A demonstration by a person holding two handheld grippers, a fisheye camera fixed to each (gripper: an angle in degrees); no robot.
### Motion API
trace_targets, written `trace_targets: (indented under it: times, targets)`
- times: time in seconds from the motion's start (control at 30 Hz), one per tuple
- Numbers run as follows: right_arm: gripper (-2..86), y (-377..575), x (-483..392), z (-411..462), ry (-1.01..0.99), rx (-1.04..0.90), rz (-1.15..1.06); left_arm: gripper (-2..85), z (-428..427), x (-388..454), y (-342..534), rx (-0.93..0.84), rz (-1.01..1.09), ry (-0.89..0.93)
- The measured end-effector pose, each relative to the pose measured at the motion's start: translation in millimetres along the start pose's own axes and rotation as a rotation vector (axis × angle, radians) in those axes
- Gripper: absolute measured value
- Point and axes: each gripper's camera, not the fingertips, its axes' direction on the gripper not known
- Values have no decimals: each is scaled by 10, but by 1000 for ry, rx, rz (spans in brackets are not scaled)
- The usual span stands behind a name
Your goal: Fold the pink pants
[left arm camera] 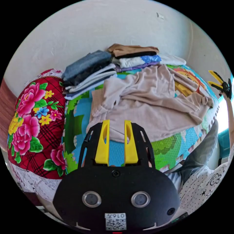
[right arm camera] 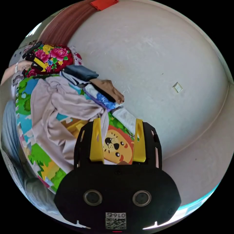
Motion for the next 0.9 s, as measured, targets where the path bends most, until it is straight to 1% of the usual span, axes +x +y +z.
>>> trace_targets:
  times: [0.03,0.1,0.17,0.23,0.27,0.3,0.33,0.37,0.4,0.47,0.5,0.53,0.57,0.6,0.63,0.67,0.7,0.77,0.83,0.87,0.9]
  targets:
    - [192,128,-18,82,-10,-29,-12,94,218,13,93,-57,-7,1]
    - [203,605,-9,386,-50,-142,-9,98,462,-52,170,-101,-57,-21]
    - [206,925,92,562,-110,-187,60,96,569,-237,200,-66,-160,-27]
    - [208,1218,235,677,-192,-159,174,91,687,-569,281,42,-366,129]
    - [208,1400,311,745,-259,-118,237,91,736,-625,297,56,-404,169]
    - [207,1555,364,863,-306,-116,290,87,853,-674,305,62,-444,222]
    - [207,1621,381,947,-318,-138,310,82,973,-645,285,49,-442,223]
    - [202,1737,389,1145,-324,-202,337,78,1013,-607,271,45,-429,207]
    - [195,1841,355,1363,-311,-276,335,69,1031,-507,231,40,-413,161]
    - [166,1961,244,1665,-301,-367,292,46,1036,-266,126,7,-323,53]
    - [67,1995,212,1710,-347,-288,280,21,1025,-33,61,-1,-205,-38]
    - [18,1994,184,1759,-354,-297,263,11,1013,200,20,-15,-105,-157]
    - [10,1978,111,1864,-342,-336,225,6,1011,303,4,-26,-68,-211]
    - [5,1966,45,1921,-287,-339,190,1,1000,468,-15,-46,-16,-291]
    - [3,1961,18,1950,-248,-349,174,-2,968,575,-10,-44,10,-336]
    - [0,1960,-4,2001,-164,-383,142,-3,946,601,-1,-39,11,-341]
    - [-1,1987,28,2034,-89,-412,126,-5,896,598,30,-28,-15,-322]
    - [-2,2097,172,2072,-16,-454,152,-6,823,502,110,-10,-92,-245]
    - [-2,2286,381,2110,-32,-499,229,-6,783,341,261,-12,-172,-118]
    - [-2,2447,526,2144,-39,-531,303,-6,783,313,302,-11,-179,-84]
    - [-1,2619,640,2177,-78,-546,363,-6,796,271,382,-5,-191,-13]
